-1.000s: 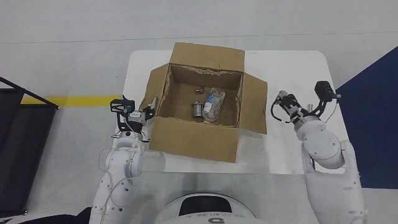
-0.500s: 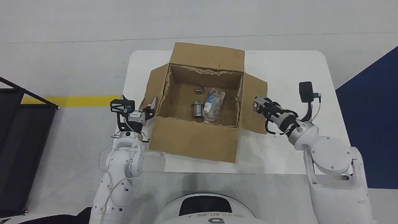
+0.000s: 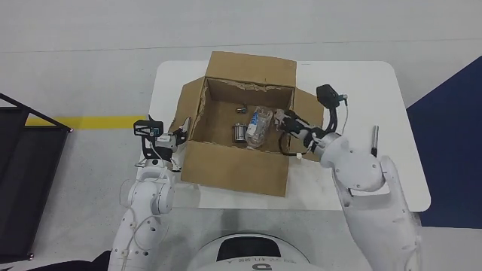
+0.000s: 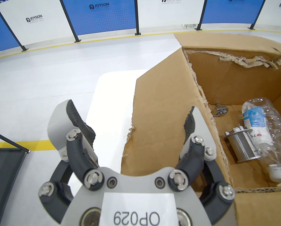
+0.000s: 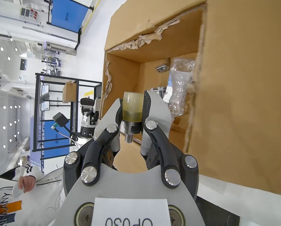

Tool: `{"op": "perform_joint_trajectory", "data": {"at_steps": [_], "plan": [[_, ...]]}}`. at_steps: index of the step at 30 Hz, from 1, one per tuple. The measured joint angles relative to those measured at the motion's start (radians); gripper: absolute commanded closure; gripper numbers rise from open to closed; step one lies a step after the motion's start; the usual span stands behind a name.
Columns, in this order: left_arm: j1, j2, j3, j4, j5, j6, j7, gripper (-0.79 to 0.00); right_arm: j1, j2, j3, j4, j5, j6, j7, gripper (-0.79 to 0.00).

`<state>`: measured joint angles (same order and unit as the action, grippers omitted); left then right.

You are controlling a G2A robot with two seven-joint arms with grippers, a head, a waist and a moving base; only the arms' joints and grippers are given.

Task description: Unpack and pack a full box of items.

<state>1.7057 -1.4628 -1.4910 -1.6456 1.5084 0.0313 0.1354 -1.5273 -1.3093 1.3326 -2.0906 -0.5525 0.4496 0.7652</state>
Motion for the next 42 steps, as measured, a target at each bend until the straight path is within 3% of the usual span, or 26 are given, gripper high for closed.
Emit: {"op": "perform_joint_trajectory", "data": {"at_steps": [6, 13, 26, 27, 29, 32, 33, 36, 40, 42], "plan": [[0.000, 0.000, 0.000, 0.000, 0.000, 0.000, 0.000, -0.785, 0.232, -0.031, -0.214, 0.206, -0.054, 0.102, -0.012, 0.000], [0.000, 0.000, 0.000, 0.000, 0.000, 0.000, 0.000, -0.785, 0.434, -0.101, -0.460, 0.492, -0.070, 0.228, -0.168, 0.000], [0.000, 0.000, 0.000, 0.000, 0.000, 0.000, 0.000, -0.785, 0.585, -0.217, -0.656, 0.807, 0.003, 0.294, -0.340, 0.000], [0.000, 0.000, 0.000, 0.000, 0.000, 0.000, 0.000, -0.785, 0.590, -0.224, -0.661, 0.820, 0.007, 0.299, -0.355, -0.049], [0.000, 0.000, 0.000, 0.000, 0.000, 0.000, 0.000, -0.785, 0.600, -0.238, -0.667, 0.850, 0.020, 0.309, -0.384, -0.225], [0.000, 0.000, 0.000, 0.000, 0.000, 0.000, 0.000, -0.785, 0.615, -0.254, -0.666, 0.887, 0.040, 0.319, -0.404, -0.379], [0.000, 0.000, 0.000, 0.000, 0.000, 0.000, 0.000, -0.785, 0.619, -0.258, -0.665, 0.896, 0.045, 0.322, -0.407, -0.505], [0.000, 0.000, 0.000, 0.000, 0.000, 0.000, 0.000, -0.785, 0.626, -0.267, -0.660, 0.913, 0.052, 0.325, -0.413, -0.696], [0.000, 0.000, 0.000, 0.000, 0.000, 0.000, 0.000, -0.785, 0.616, -0.270, -0.642, 0.883, 0.055, 0.329, -0.414, -0.785], [0.000, 0.000, 0.000, 0.000, 0.000, 0.000, 0.000, -0.785, 0.597, -0.262, -0.624, 0.839, 0.047, 0.324, -0.407, -0.785]]}}
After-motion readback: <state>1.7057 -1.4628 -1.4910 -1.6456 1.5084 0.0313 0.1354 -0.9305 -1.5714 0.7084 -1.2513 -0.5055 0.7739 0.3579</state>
